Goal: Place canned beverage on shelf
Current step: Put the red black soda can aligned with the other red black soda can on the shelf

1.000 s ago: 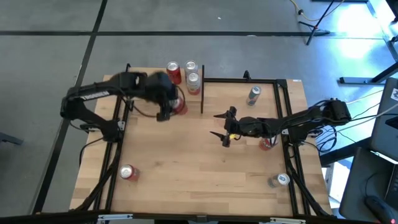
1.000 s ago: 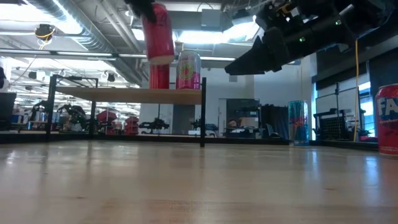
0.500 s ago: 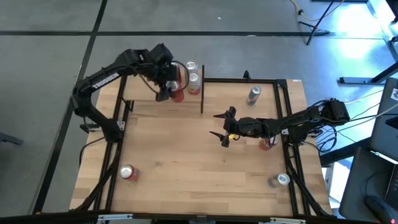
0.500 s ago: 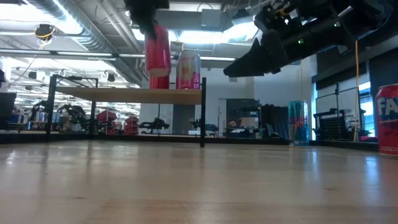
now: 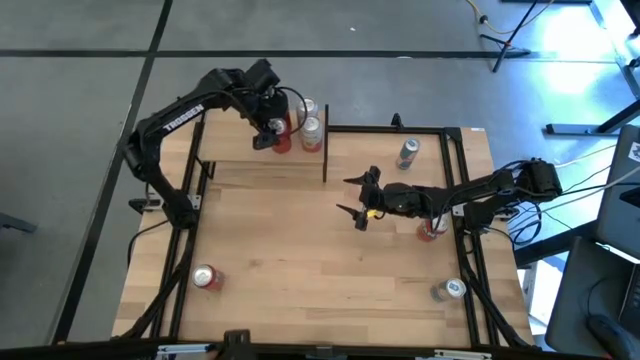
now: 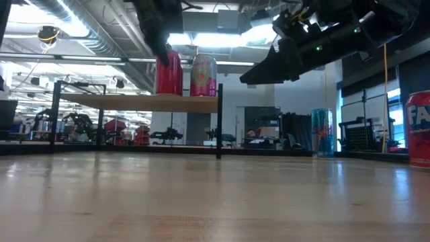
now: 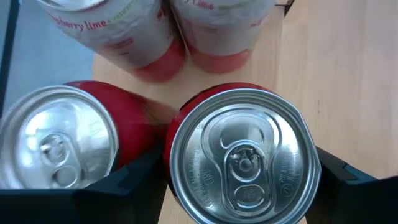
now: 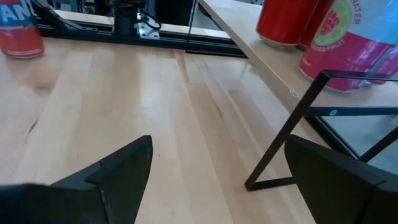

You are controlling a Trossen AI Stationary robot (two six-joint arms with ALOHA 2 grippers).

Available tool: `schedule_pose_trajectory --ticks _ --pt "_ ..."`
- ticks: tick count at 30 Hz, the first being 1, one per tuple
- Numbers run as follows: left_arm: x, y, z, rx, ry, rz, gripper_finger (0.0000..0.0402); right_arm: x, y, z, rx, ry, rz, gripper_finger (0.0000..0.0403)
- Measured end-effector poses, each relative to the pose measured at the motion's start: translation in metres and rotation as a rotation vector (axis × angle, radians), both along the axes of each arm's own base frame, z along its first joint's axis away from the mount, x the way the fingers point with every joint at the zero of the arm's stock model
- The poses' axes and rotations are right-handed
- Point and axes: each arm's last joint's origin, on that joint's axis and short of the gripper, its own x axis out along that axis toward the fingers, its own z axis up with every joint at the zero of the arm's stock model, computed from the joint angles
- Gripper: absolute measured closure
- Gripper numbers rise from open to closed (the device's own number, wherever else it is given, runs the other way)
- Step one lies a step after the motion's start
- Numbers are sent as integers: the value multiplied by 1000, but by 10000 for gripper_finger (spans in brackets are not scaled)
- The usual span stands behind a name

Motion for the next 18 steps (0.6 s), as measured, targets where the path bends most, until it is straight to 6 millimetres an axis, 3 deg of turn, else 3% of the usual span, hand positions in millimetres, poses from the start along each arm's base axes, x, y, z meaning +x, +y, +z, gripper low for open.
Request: schedule_pose_trajectory --ticks 10,18 --pt "6 3 -4 -31 -24 29 147 0 0 -1 0 12 -1 52" --pt "7 1 -4 -17 -9 36 105 -1 0 -2 -1 24 0 52"
